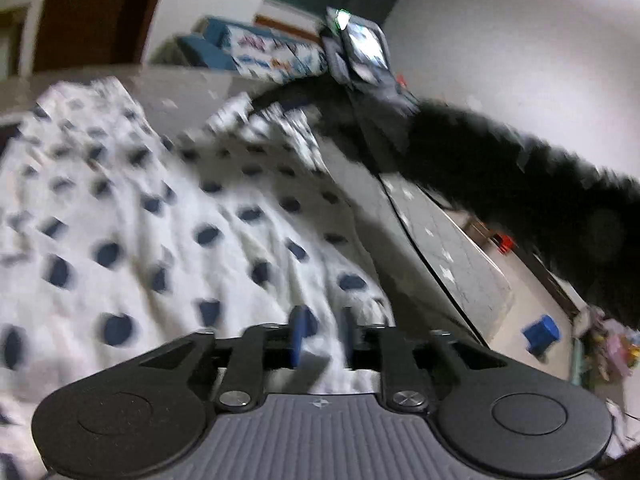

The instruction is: Fold clothes

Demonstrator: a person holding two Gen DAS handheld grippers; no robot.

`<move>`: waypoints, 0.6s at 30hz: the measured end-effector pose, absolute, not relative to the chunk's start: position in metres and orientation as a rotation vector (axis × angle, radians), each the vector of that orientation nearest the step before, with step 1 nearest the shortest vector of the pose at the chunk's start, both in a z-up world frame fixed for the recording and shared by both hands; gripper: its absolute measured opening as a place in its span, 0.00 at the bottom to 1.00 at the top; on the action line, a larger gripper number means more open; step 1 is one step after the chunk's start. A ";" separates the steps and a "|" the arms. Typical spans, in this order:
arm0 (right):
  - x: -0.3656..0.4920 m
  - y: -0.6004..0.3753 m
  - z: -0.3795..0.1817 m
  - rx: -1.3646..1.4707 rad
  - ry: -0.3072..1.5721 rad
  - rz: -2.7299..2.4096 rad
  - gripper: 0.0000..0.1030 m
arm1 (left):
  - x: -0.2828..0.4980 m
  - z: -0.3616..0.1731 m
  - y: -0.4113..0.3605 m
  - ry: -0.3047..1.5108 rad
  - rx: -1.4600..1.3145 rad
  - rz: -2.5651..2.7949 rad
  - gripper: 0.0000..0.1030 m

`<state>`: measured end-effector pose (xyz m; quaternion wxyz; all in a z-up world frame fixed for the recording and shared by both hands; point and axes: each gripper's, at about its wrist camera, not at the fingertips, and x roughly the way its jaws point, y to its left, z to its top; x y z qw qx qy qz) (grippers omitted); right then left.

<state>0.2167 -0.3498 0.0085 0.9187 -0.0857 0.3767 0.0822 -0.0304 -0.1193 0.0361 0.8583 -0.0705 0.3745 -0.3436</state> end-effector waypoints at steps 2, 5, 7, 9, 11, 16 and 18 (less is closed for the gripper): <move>0.199 -0.344 0.012 -0.191 0.773 0.215 0.69 | -0.032 0.044 -0.108 0.746 -0.137 -0.676 0.38; 0.168 -0.334 0.018 -0.191 0.774 0.294 0.79 | -0.028 0.051 -0.087 0.714 -0.140 -0.578 0.46; 0.145 -0.327 0.021 -0.184 0.771 0.349 0.81 | -0.025 0.053 -0.073 0.700 -0.149 -0.510 0.47; 0.125 -0.322 0.022 -0.181 0.772 0.394 0.83 | -0.022 0.055 -0.058 0.685 -0.157 -0.444 0.47; 0.102 -0.318 0.022 -0.174 0.768 0.432 0.84 | -0.017 0.053 -0.047 0.683 -0.164 -0.398 0.47; 0.042 -0.305 0.025 -0.133 0.741 0.528 0.87 | -0.011 0.045 -0.025 0.686 -0.189 -0.319 0.45; 0.020 -0.302 0.024 -0.131 0.728 0.565 0.88 | -0.012 0.041 -0.020 0.693 -0.188 -0.300 0.42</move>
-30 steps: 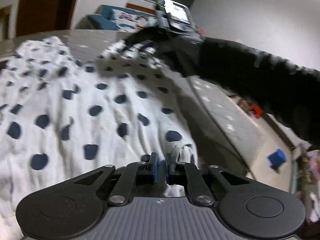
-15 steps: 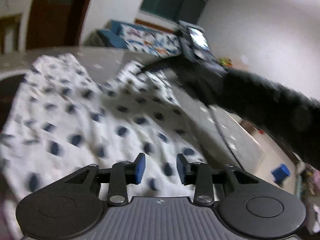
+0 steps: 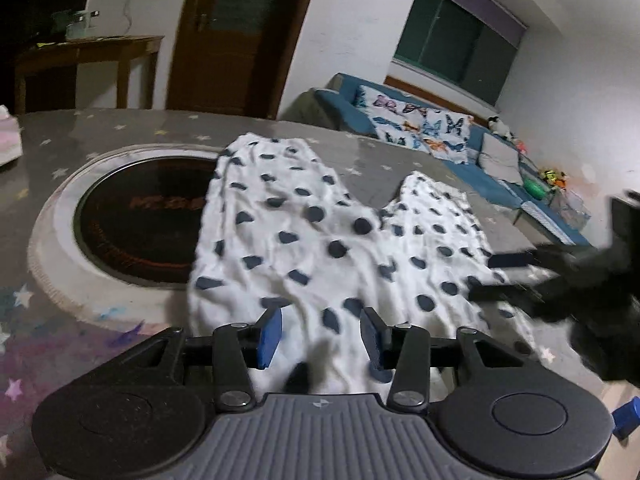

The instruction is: Fold clothes

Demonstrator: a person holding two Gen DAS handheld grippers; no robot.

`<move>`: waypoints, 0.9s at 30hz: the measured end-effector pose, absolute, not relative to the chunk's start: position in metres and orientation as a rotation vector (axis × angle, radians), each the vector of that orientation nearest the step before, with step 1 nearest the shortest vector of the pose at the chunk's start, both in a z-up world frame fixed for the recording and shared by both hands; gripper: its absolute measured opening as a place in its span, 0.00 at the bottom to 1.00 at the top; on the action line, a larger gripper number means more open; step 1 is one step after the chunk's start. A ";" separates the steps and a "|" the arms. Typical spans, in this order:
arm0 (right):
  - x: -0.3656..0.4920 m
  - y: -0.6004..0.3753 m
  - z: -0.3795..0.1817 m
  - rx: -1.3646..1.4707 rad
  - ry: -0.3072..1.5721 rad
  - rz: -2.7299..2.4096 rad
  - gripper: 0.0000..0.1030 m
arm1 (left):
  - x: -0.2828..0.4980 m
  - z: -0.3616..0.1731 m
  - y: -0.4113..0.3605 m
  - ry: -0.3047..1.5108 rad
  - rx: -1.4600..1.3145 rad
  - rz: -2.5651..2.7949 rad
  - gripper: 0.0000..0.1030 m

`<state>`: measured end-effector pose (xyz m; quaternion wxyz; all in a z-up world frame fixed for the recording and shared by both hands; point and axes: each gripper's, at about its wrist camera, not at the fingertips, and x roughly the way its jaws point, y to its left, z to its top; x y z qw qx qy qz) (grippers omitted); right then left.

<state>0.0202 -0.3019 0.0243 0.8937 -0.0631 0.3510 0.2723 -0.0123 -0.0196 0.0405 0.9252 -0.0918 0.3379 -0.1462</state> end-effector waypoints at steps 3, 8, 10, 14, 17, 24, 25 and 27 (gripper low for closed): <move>-0.011 -0.299 0.019 -0.128 0.710 0.598 0.92 | -0.017 0.035 -0.013 0.701 -0.189 -0.278 0.36; -0.051 -0.299 0.001 -0.166 0.702 0.598 0.94 | -0.024 0.025 -0.004 0.709 -0.155 -0.230 0.27; -0.062 -0.301 -0.004 -0.181 0.684 0.585 1.00 | -0.027 0.022 0.000 0.707 -0.143 -0.216 0.25; -0.073 -0.308 -0.009 -0.166 0.643 0.569 1.00 | -0.030 0.022 0.003 0.703 -0.120 -0.189 0.27; -0.072 -0.307 -0.009 -0.159 0.642 0.556 1.00 | -0.033 0.027 0.003 0.690 -0.114 -0.173 0.27; -0.072 -0.307 -0.010 -0.162 0.640 0.554 1.00 | -0.039 0.042 -0.010 0.640 -0.101 -0.203 0.44; -0.072 -0.307 -0.010 -0.159 0.645 0.558 1.00 | -0.038 0.040 -0.010 0.649 -0.096 -0.197 0.44; -0.071 -0.308 -0.007 -0.144 0.656 0.559 1.00 | -0.034 0.035 -0.012 0.669 -0.087 -0.185 0.44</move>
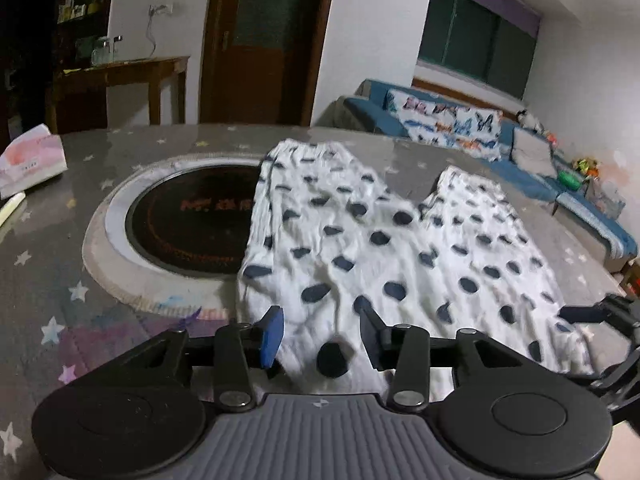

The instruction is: Fold clothes

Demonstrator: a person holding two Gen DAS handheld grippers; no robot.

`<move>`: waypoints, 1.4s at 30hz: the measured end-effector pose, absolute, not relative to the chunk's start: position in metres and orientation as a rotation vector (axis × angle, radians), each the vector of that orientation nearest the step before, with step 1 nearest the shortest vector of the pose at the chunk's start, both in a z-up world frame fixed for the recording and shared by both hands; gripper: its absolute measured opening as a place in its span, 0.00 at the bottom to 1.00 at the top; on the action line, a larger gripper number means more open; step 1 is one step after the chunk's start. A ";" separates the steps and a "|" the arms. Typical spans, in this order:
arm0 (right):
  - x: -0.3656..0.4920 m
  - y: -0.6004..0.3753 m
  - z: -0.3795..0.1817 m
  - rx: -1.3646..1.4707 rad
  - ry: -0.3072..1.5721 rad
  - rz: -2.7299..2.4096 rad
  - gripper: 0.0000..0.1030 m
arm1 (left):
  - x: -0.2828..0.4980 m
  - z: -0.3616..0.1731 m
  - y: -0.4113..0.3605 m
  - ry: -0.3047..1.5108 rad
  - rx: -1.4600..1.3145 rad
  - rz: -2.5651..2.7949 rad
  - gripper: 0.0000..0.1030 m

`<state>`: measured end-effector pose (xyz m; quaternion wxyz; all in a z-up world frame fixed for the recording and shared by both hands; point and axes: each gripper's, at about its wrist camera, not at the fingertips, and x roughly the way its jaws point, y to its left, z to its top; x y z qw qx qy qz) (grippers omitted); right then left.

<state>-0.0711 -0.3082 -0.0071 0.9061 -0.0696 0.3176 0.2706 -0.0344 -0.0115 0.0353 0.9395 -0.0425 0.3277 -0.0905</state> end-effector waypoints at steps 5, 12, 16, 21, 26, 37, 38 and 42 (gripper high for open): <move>-0.071 -0.311 0.007 -0.082 0.626 0.577 1.00 | -0.032 0.027 -0.007 0.693 -0.073 -0.153 0.44; -0.060 -0.302 -0.005 -0.104 0.676 0.610 1.00 | -0.036 0.029 -0.009 0.688 -0.046 -0.138 0.46; -0.064 -0.306 -0.001 -0.099 0.668 0.597 1.00 | -0.044 0.037 -0.013 0.670 -0.029 -0.154 0.55; -0.065 -0.315 0.002 -0.105 0.660 0.541 1.00 | -0.063 0.050 -0.036 0.623 0.007 -0.250 0.66; -0.070 -0.315 -0.007 -0.179 0.678 0.507 1.00 | -0.077 0.053 -0.065 0.615 0.044 -0.354 0.67; -0.058 -0.355 0.007 -0.073 0.675 0.426 1.00 | -0.113 0.047 -0.141 0.574 0.195 -0.660 0.70; -0.054 -0.358 0.009 -0.065 0.674 0.415 1.00 | -0.114 0.043 -0.148 0.573 0.216 -0.677 0.70; -0.032 -0.372 0.013 -0.026 0.674 0.367 0.99 | -0.111 0.025 -0.171 0.602 0.279 -0.712 0.65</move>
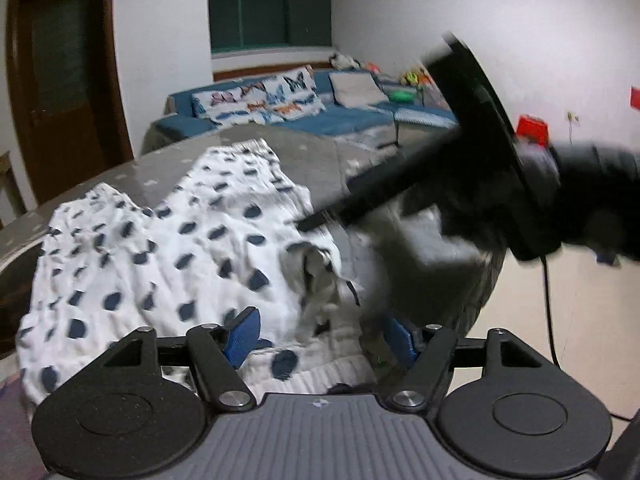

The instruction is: Fold clothes

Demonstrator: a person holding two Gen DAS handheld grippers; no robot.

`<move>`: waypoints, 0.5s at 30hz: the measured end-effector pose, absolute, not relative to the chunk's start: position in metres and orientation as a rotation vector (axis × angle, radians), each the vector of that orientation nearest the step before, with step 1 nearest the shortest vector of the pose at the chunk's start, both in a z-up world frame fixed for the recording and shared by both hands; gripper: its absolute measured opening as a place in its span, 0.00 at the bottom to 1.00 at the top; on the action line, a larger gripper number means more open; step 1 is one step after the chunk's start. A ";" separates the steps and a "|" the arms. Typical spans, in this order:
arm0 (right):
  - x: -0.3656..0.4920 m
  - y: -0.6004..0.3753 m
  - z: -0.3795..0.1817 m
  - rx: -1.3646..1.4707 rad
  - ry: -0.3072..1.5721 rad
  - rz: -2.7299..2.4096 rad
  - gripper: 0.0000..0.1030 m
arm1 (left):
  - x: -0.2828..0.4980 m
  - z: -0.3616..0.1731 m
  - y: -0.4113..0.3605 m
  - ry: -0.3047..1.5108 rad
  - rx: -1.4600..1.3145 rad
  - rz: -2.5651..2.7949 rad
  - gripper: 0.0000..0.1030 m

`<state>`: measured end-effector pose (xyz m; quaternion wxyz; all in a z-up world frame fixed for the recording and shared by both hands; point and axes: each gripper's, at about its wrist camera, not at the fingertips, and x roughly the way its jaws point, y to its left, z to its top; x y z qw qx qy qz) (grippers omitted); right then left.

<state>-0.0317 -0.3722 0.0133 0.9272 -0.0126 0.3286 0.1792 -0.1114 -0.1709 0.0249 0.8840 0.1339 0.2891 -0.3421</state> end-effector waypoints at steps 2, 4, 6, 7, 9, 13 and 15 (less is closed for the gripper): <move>-0.017 -0.381 0.014 0.008 0.682 0.346 0.98 | -0.110 0.019 -0.176 0.615 0.289 -0.711 0.60; -0.002 -0.391 0.014 0.054 0.701 0.324 0.91 | -0.106 0.014 -0.178 0.621 0.292 -0.698 0.56; 0.012 -0.399 0.014 0.080 0.710 0.299 0.89 | -0.103 0.011 -0.178 0.634 0.292 -0.693 0.50; 0.019 -0.402 0.015 0.084 0.709 0.285 0.86 | -0.101 0.009 -0.178 0.642 0.291 -0.693 0.47; 0.035 -0.408 0.015 0.090 0.708 0.256 0.83 | -0.100 0.008 -0.179 0.645 0.290 -0.699 0.41; 0.076 -0.417 0.011 0.131 0.731 0.203 0.66 | -0.094 0.015 -0.171 0.651 0.267 -0.723 0.17; 0.100 -0.421 0.009 0.142 0.743 0.170 0.62 | -0.090 0.022 -0.164 0.660 0.230 -0.740 0.14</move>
